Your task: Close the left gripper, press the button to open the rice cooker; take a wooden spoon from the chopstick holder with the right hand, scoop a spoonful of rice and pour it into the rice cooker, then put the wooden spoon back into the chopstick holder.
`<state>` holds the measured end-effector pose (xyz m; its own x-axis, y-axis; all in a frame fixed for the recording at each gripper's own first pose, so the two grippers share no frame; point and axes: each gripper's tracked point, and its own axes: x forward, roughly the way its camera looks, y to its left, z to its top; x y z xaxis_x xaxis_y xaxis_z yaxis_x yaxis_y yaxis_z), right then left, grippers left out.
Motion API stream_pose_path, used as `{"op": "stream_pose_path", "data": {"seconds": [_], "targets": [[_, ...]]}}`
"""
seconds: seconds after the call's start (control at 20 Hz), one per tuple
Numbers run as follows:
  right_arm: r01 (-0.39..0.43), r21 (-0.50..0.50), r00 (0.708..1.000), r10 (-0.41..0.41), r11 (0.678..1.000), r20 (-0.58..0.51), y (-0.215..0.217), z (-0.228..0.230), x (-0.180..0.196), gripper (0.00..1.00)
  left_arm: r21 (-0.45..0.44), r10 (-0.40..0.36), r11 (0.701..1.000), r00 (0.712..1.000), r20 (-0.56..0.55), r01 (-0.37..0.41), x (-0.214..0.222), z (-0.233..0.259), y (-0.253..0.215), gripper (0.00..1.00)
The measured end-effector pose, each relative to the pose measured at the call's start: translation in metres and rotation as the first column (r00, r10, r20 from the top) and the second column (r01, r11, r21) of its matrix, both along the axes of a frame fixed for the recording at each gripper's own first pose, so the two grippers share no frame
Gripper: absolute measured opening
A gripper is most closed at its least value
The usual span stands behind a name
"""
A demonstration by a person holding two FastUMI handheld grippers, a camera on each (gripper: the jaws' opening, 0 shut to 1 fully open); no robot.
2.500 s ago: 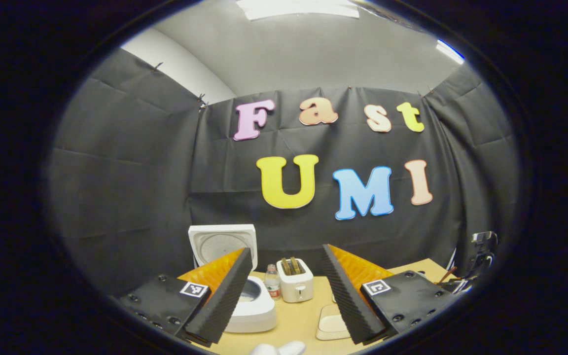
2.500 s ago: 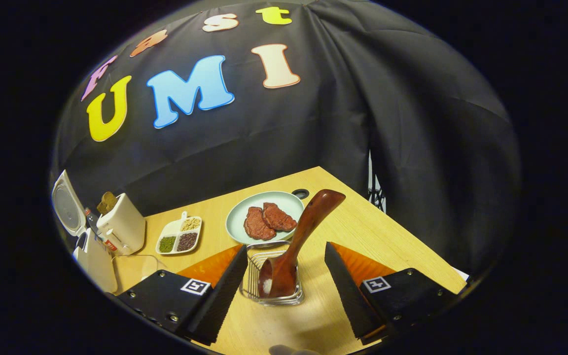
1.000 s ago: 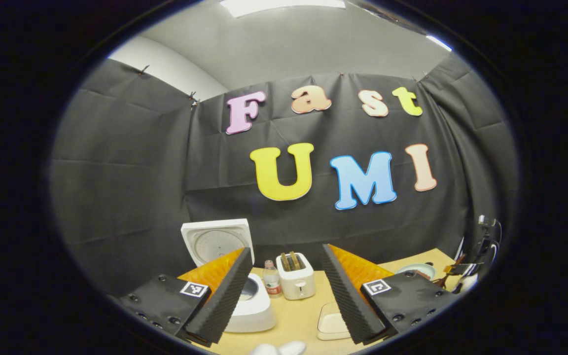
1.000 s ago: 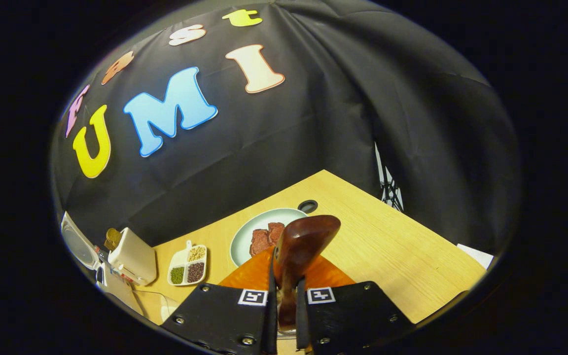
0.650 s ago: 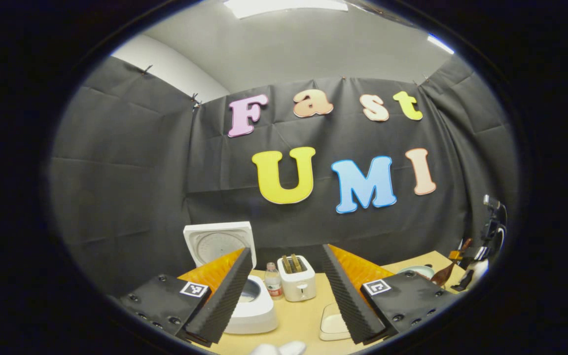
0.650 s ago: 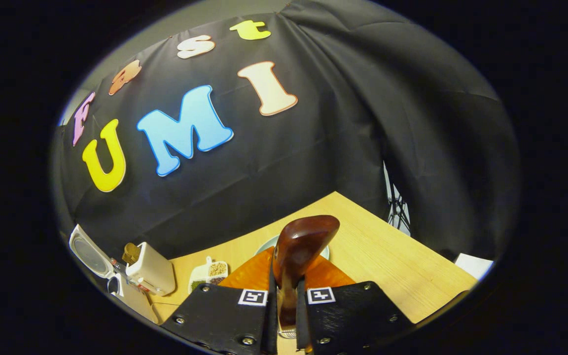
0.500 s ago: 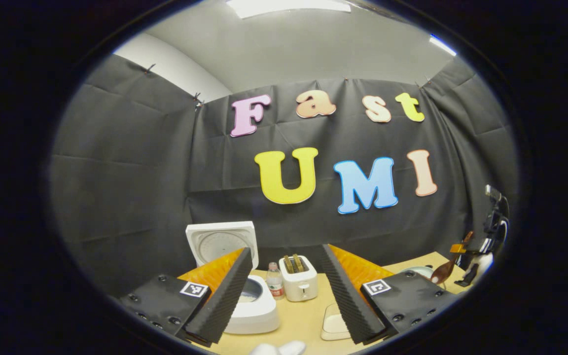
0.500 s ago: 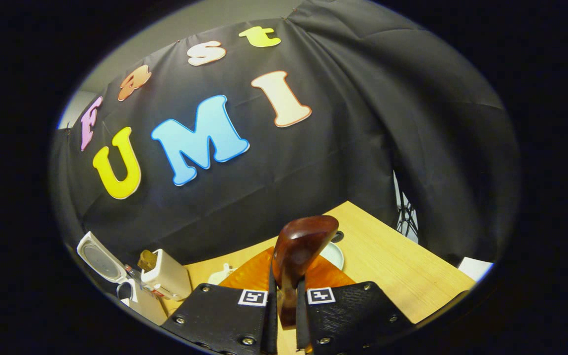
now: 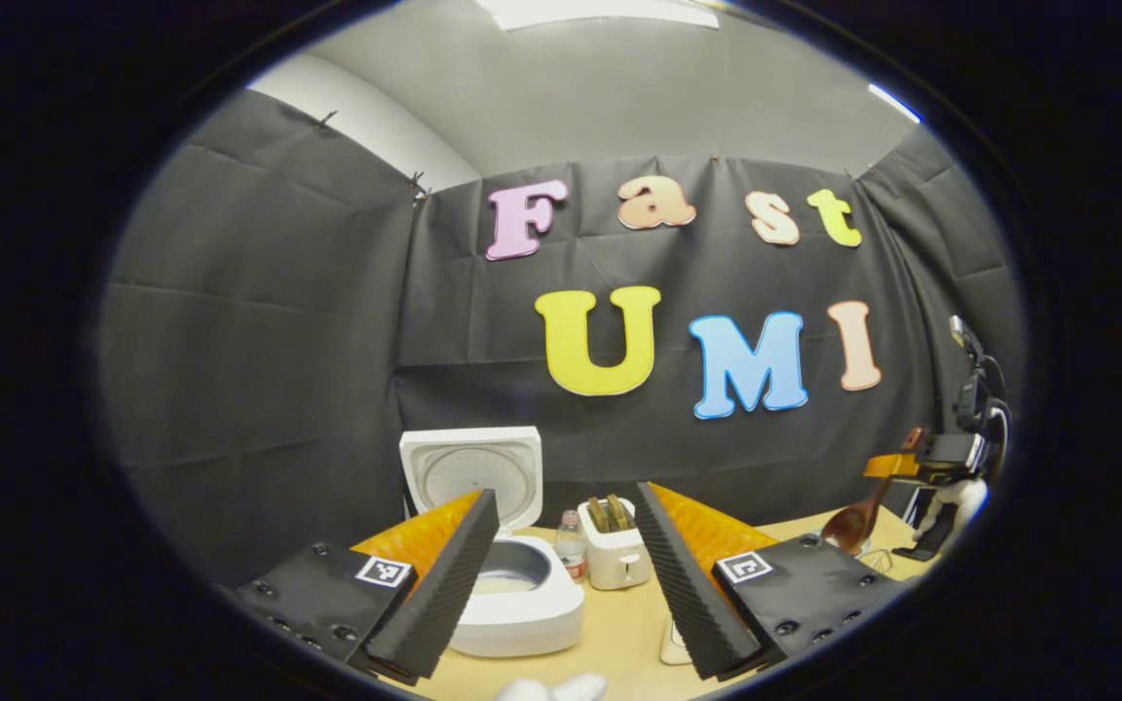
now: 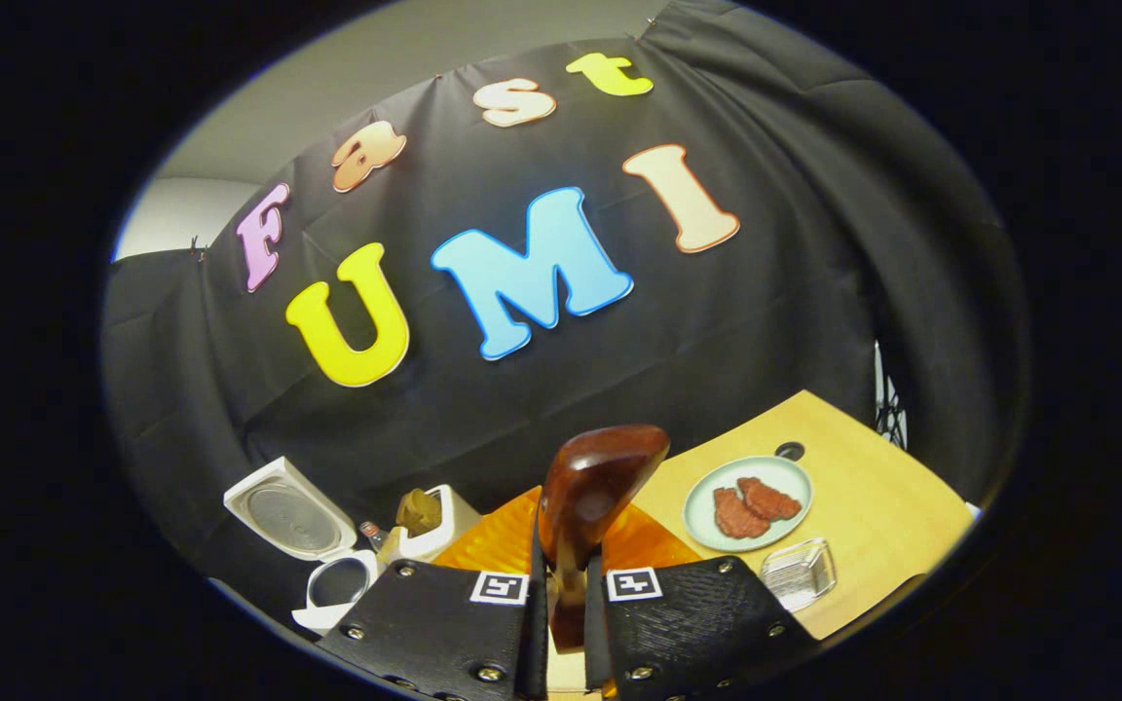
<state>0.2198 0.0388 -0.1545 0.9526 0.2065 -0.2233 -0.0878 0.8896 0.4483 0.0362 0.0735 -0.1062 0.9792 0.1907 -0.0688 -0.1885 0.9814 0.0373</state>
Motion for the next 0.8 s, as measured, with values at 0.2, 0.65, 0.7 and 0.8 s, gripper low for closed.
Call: {"op": "stream_pose_path", "data": {"seconds": [0.2, 0.65, 0.7, 0.8], "targets": [[-0.039, -0.032, 0.999, 0.038, 0.999, -0.032, 0.037, -0.025, -0.004, 0.15, 0.015, 0.007, 1.0, 1.0, 0.0, -0.007, -0.001, -0.002, 0.02, 1.0], [-0.072, -0.159, 0.99, 0.052, 0.985, -0.128, 0.086, -0.119, 0.0, 0.15, 0.021, 0.012, 1.0, 0.999, -0.03, -0.011, 0.004, -0.016, 0.041, 0.96], [-0.072, -0.194, 0.99, 0.047, 0.978, -0.133, 0.089, -0.129, 0.001, 0.15, 0.025, 0.017, 1.0, 0.999, -0.03, -0.016, 0.006, -0.017, 0.045, 0.98], [-0.066, -0.291, 0.992, 0.031, 0.954, -0.121, 0.09, -0.146, 0.003, 0.15, 0.032, 0.026, 0.999, 0.999, -0.029, -0.026, 0.005, -0.019, 0.049, 0.99]]}}
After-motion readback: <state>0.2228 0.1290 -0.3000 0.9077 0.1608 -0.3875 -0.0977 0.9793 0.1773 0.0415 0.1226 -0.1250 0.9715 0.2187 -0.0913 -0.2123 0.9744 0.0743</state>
